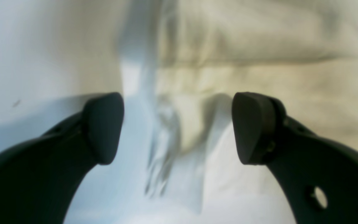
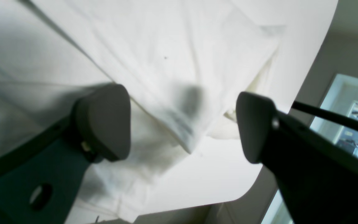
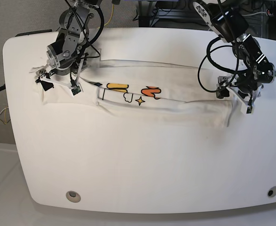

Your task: Fold the T-shirt properly

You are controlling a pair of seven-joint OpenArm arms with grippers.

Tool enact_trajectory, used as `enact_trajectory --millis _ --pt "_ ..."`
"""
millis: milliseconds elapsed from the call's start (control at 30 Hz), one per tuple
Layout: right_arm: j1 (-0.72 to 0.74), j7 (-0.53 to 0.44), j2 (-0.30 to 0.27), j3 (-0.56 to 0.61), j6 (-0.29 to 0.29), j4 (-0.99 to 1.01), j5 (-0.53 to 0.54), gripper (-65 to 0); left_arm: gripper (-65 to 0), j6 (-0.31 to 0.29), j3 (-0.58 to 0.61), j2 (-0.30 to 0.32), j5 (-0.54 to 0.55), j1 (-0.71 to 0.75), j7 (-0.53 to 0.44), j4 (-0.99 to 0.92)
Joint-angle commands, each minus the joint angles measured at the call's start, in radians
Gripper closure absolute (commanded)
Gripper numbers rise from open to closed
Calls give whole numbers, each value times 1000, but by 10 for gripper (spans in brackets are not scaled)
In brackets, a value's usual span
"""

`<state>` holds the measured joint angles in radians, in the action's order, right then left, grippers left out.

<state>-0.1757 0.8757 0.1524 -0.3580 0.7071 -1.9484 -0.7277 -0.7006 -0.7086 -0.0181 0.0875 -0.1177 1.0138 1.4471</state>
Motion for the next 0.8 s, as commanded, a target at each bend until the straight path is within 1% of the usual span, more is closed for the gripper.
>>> enact_trajectory --millis 0,133,300,467,567,767 --pt "9 -3 -3 0 -9 -16 -3 -522 -520 2 2 4 -10 -10 12 -27" --pt "8 -3 -3 0 -9 -16 -3 -522 -520 2 2 4 -10 -7 -19 -52" --pt "8 -3 -3 0 -9 -16 -5 -522 -520 2 5 0 -10 -7 -22 -72" --pt "8 -3 -3 1 -9 -16 -7 -522 -520 2 8 -38 -10 -9 -19 -65" --pt "9 -3 -3 1 -9 -16 -7 -522 -519 2 10 -49 -10 -9 -17 -65" --pt "9 -3 -3 1 -9 -16 -8 -522 -519 2 40 -87 -12 -3 -11 -56"
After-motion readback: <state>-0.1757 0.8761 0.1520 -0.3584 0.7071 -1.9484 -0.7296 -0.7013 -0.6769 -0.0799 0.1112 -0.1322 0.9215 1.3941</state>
